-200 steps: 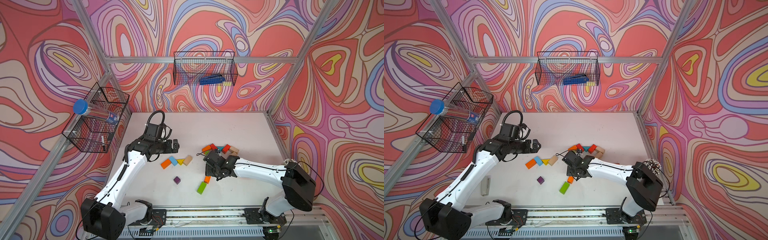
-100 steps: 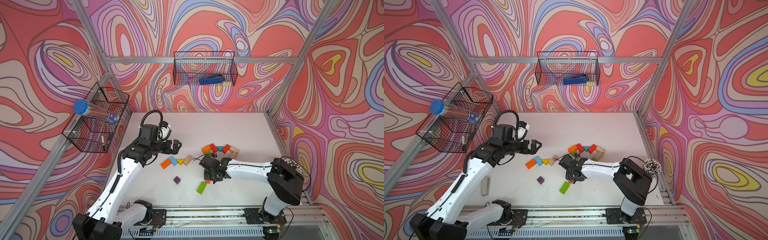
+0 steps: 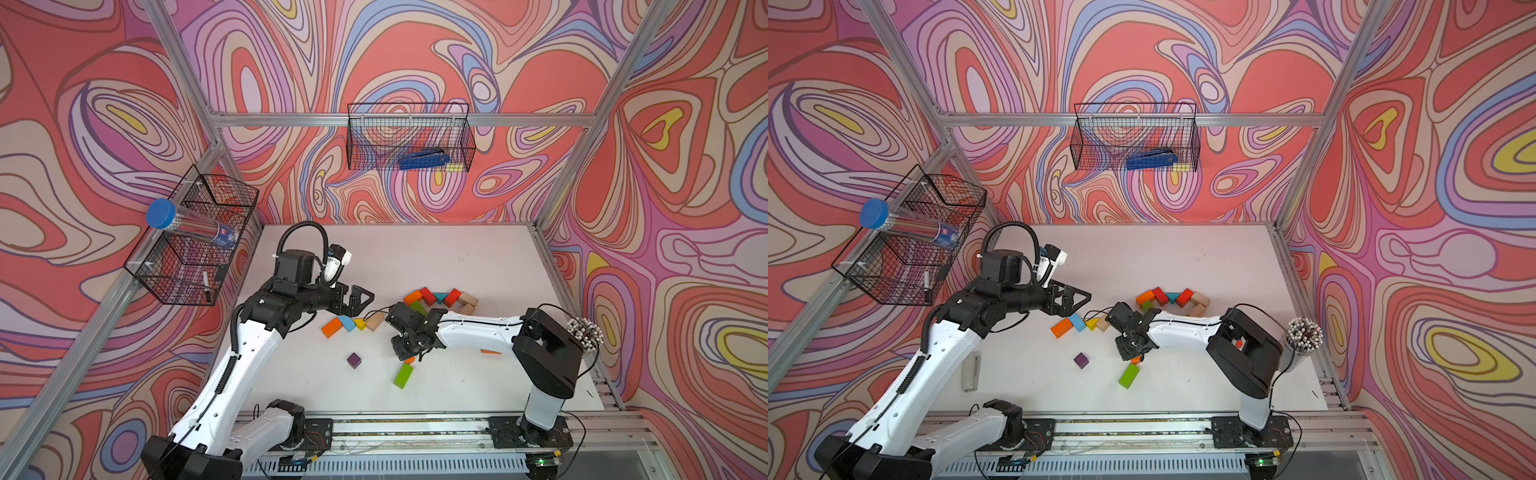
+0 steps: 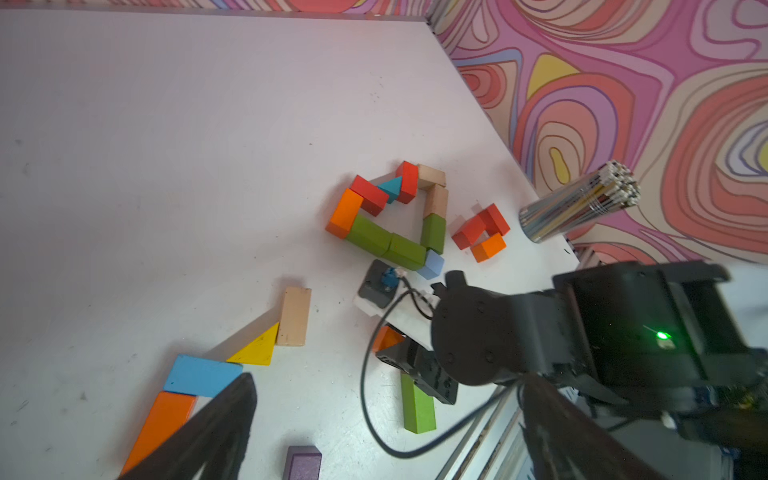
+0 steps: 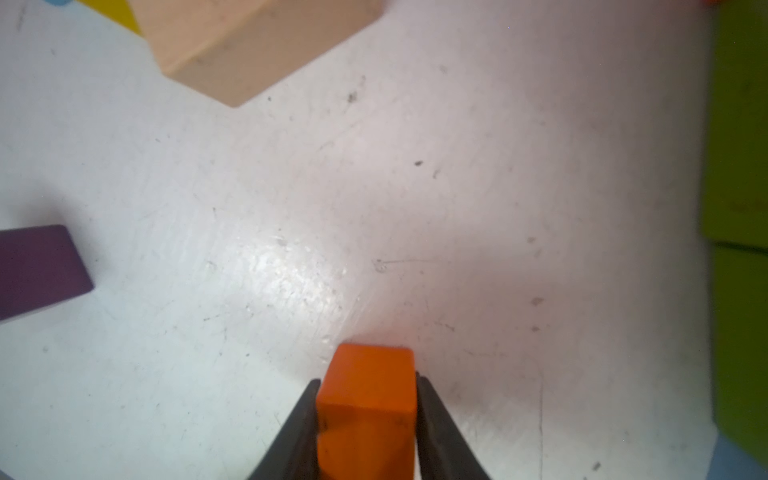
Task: Assemble a heart with building blocks
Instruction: Assemble the building block at the center of the board.
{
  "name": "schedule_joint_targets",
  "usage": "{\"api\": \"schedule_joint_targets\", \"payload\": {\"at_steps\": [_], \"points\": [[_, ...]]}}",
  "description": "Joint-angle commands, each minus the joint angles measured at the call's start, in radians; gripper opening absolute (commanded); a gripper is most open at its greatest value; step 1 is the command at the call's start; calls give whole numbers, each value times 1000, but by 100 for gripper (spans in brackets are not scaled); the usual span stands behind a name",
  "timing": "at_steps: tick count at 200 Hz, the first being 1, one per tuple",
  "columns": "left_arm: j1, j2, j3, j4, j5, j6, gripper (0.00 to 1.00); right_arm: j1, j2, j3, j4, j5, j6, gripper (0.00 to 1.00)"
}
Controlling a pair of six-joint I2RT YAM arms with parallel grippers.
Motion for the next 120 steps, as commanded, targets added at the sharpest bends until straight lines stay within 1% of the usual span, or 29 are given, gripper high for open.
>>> {"api": "schedule_joint_targets", "payload": {"at_steps": [1,11,35,50,57,64,68,85,120], "points": [[4,-37,18,-66,153,94,90,-3,26,34,-34,-24,-154,41],[3,-50,16,-70,160,103,88,-5,25,36,-34,-31,-161,45],[3,-87,-9,-56,116,107,90,-12,2,26,-38,-38,-161,55],[4,-96,-17,-52,106,111,91,-14,-22,9,-48,-47,-161,59],[3,-95,-20,-51,107,111,93,-13,-34,0,-53,-58,-164,60],[3,-94,-22,-47,111,110,99,-14,-44,-9,-58,-67,-166,62],[3,-92,-24,-45,111,108,100,-14,-48,-14,-62,-69,-168,62],[2,-86,-38,-27,108,101,100,-13,-49,-27,-79,-58,-177,61],[4,-81,-46,-12,93,87,100,-14,-48,-13,-106,-37,-207,47]]}}
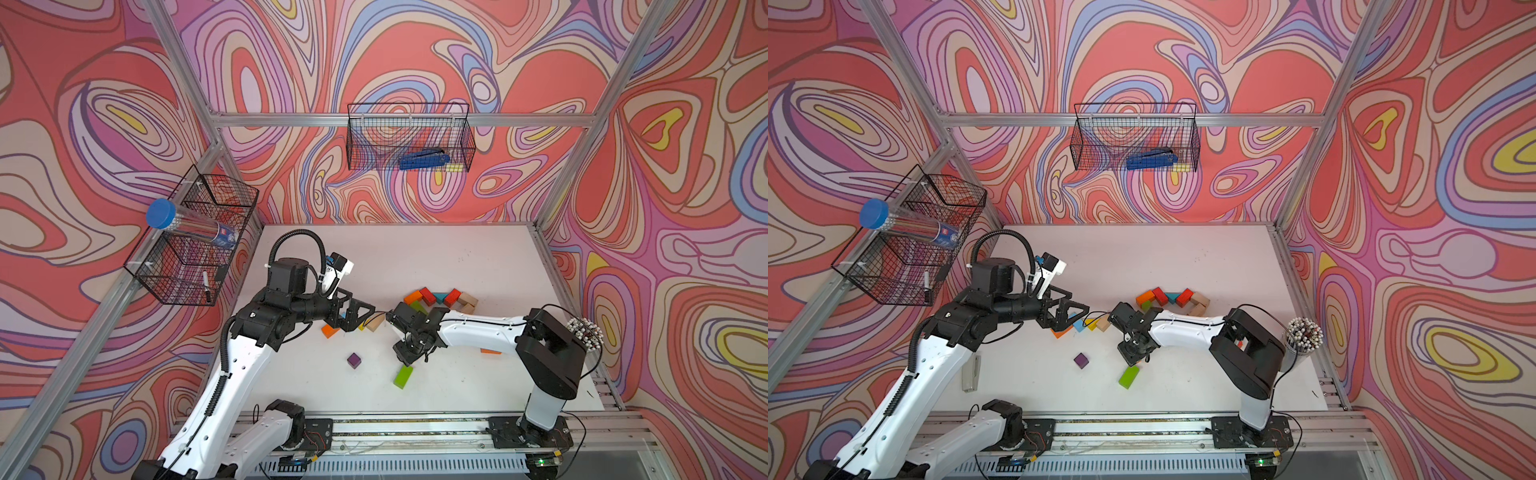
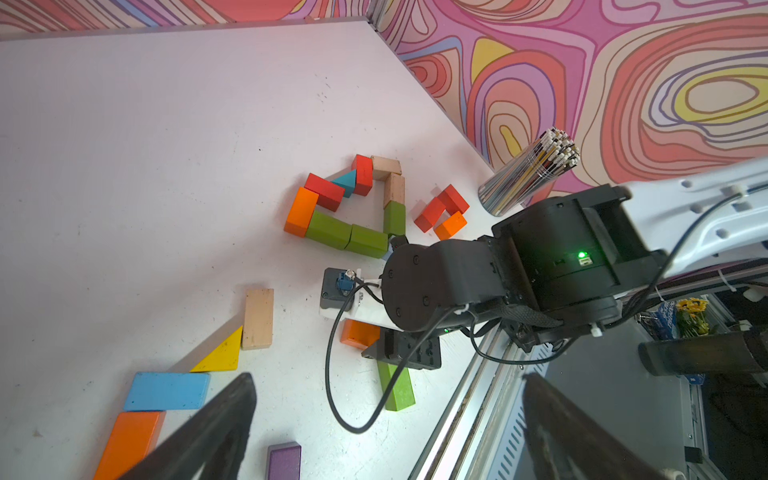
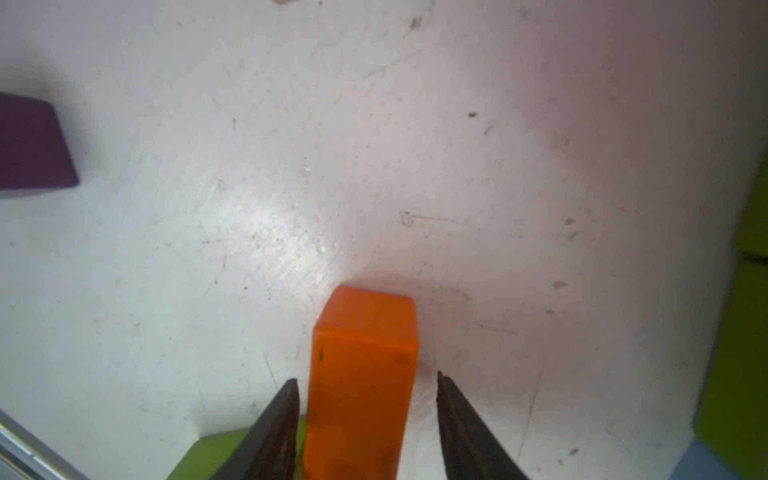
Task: Assemble a heart with building blocks
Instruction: Assemble the building block at the center of the board.
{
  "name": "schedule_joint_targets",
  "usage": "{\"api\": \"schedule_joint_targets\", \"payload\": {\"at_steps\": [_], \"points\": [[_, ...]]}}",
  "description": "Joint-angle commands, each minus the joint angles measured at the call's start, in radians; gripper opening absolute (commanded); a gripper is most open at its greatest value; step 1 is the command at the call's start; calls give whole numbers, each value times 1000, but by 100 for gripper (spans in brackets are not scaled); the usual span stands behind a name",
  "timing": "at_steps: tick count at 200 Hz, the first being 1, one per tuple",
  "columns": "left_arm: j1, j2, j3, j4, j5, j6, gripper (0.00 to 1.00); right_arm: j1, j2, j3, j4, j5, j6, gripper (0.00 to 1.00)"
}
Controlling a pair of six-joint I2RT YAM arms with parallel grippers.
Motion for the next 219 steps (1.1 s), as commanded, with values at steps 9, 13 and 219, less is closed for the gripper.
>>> {"api": "schedule_joint_targets", "payload": {"at_steps": [9,13,219], "points": [[3,-8,-25,38,-6,-6,100,-3,-23,5,-38,24,-47,44],[3,-11,-30,47,-5,-13,100,-2,-22,6,-40,29,-56,43],[3,-38,-53,65,-132,-36,100,-105,257,361,-132,19,-289,29]]}}
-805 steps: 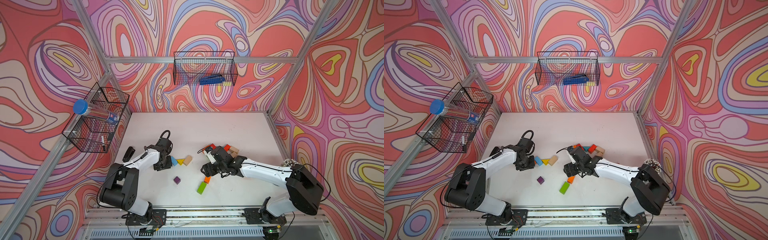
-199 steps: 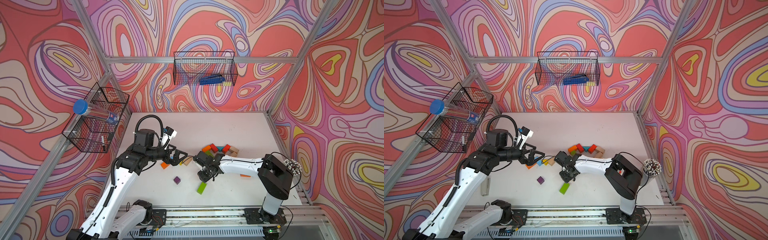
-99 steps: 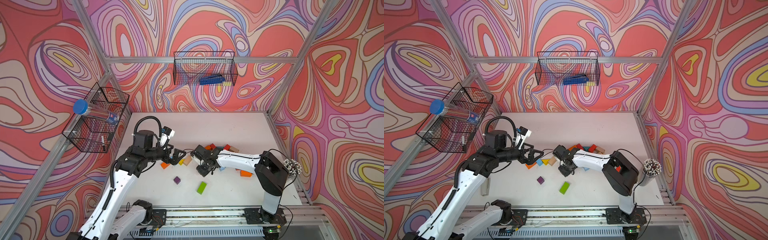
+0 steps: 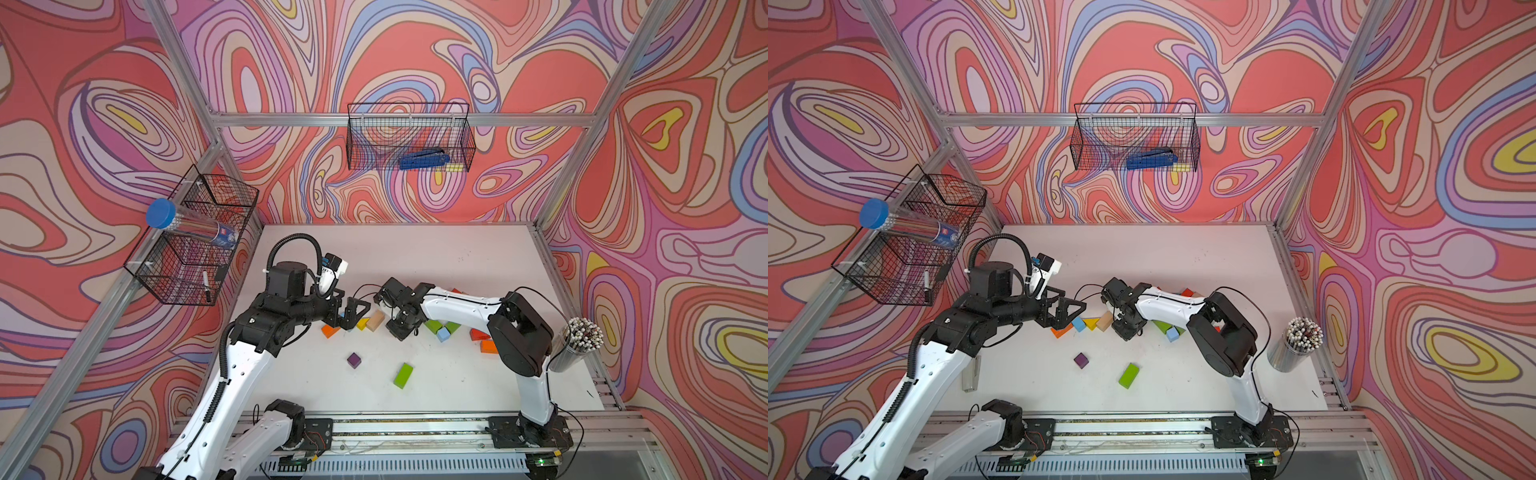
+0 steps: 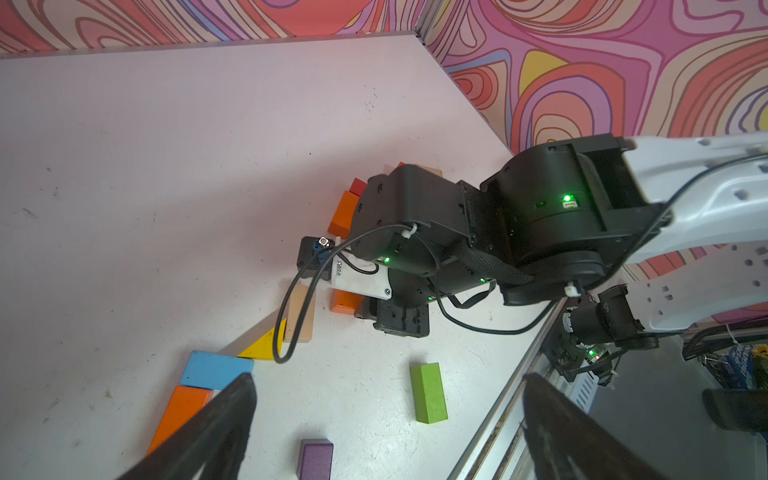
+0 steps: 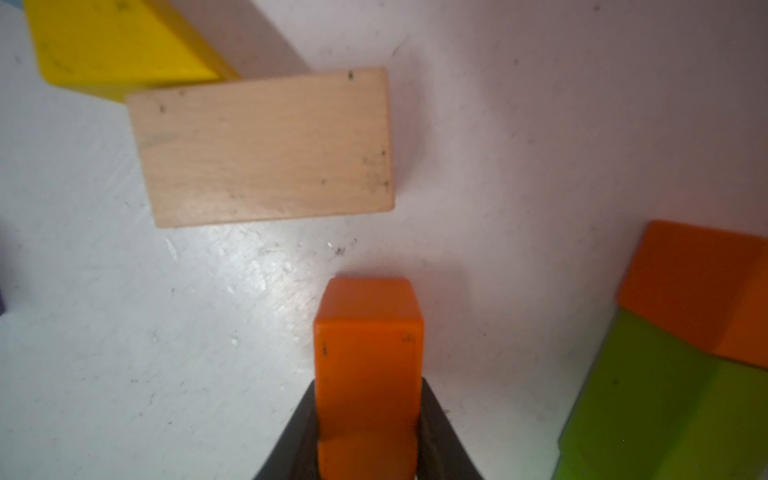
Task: Assemble a heart with building blocks
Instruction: Assemble the building block at the center of the board.
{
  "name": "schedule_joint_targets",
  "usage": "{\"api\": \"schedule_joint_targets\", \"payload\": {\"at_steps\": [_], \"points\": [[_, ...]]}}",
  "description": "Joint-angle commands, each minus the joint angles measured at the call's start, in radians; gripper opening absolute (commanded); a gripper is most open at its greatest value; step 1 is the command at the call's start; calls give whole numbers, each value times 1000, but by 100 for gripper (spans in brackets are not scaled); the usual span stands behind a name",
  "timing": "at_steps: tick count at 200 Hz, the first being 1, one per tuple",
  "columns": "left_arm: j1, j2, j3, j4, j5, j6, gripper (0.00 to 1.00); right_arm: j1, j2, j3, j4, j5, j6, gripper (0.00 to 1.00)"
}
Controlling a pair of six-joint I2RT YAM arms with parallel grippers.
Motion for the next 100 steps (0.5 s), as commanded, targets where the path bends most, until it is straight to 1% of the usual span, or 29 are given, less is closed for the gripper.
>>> {"api": "schedule_joint_targets", "payload": {"at_steps": [1,100], "points": [[3,3,-9,19,0,-1,100,-2,30,37,-20,-1,-21,29],[3,4,-9,23,10,-6,100,-1,70,85,-19,-18,-18,28]]}}
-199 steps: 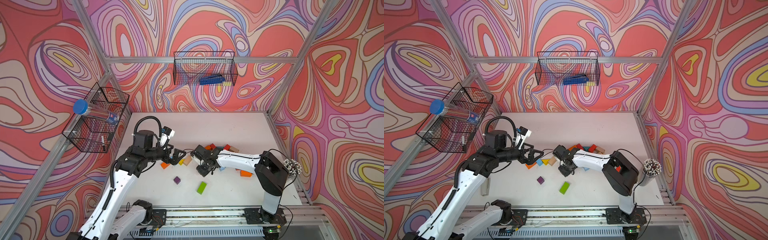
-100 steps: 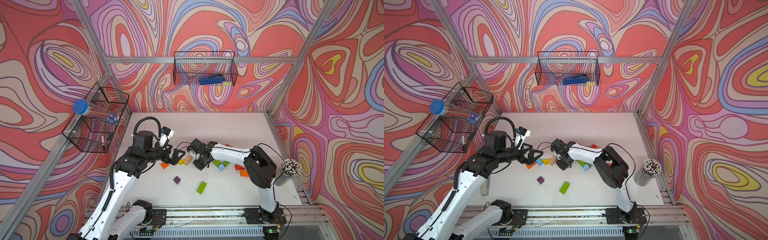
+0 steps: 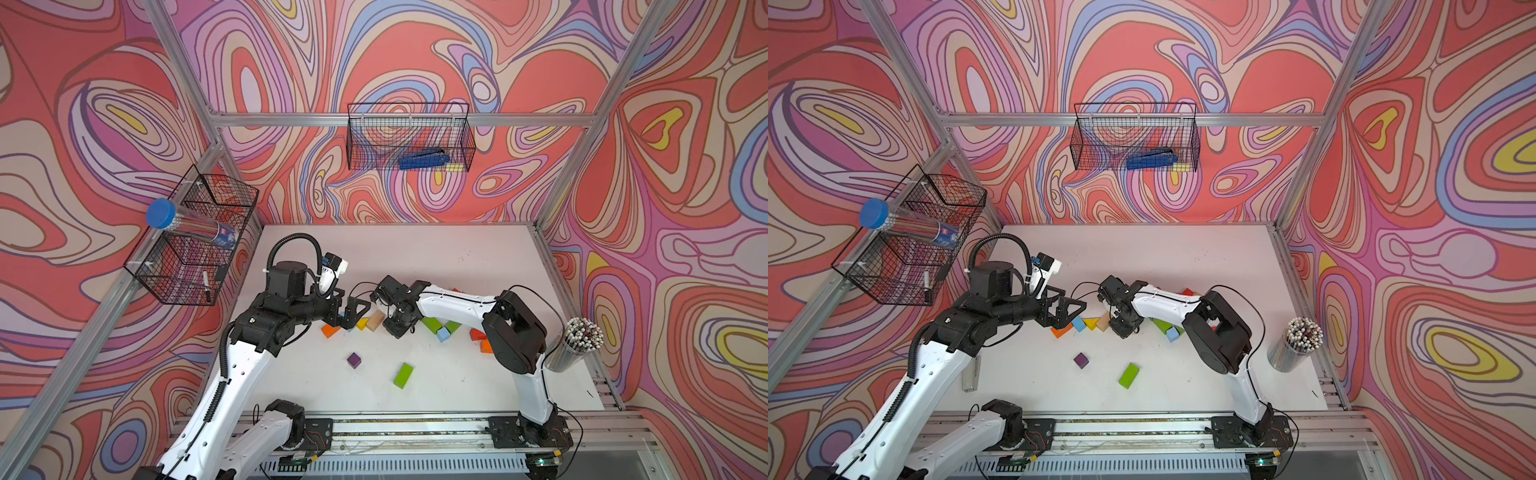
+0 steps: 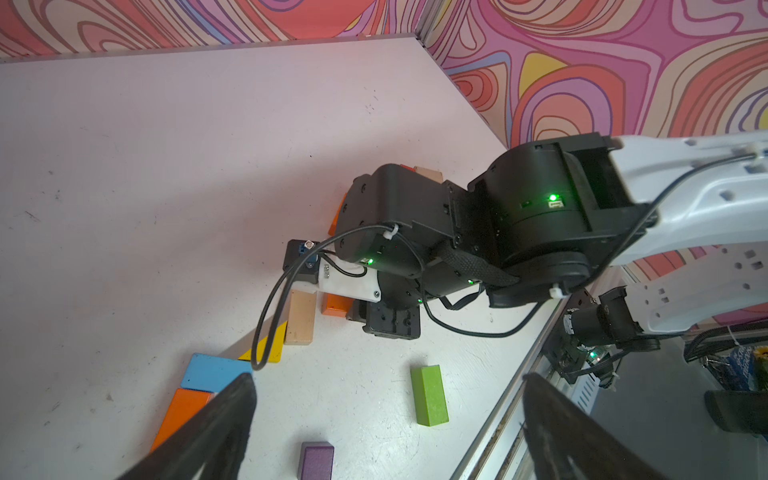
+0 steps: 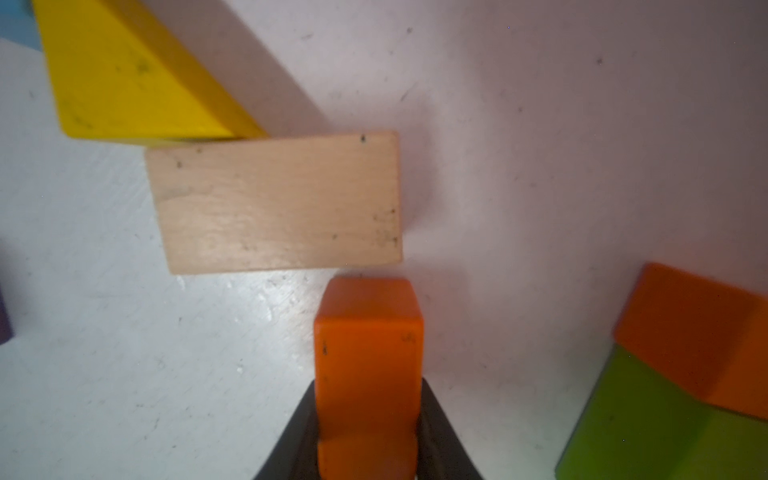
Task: Assemble a heart with building blocks
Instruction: Assemble the building block at the center of the board.
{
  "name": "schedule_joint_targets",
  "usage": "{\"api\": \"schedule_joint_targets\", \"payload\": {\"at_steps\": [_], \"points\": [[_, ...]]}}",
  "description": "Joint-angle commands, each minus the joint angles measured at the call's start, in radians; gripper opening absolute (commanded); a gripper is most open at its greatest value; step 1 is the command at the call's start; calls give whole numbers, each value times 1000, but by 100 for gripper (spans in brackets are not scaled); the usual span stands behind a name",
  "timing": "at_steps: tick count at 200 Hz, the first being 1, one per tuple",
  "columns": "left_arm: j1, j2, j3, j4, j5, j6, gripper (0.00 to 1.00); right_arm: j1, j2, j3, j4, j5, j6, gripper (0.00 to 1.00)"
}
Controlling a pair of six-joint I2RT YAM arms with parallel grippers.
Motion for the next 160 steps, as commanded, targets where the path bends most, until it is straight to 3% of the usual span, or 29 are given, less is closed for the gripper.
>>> {"api": "schedule_joint_targets", "payload": {"at_steps": [1,160], "points": [[3,1,-9,16,10,-4,100,-2,31,26,1,-18,-4,28],[2,8,-10,21,20,-9,100,-2,57,48,11,-24,-1,31]]}}
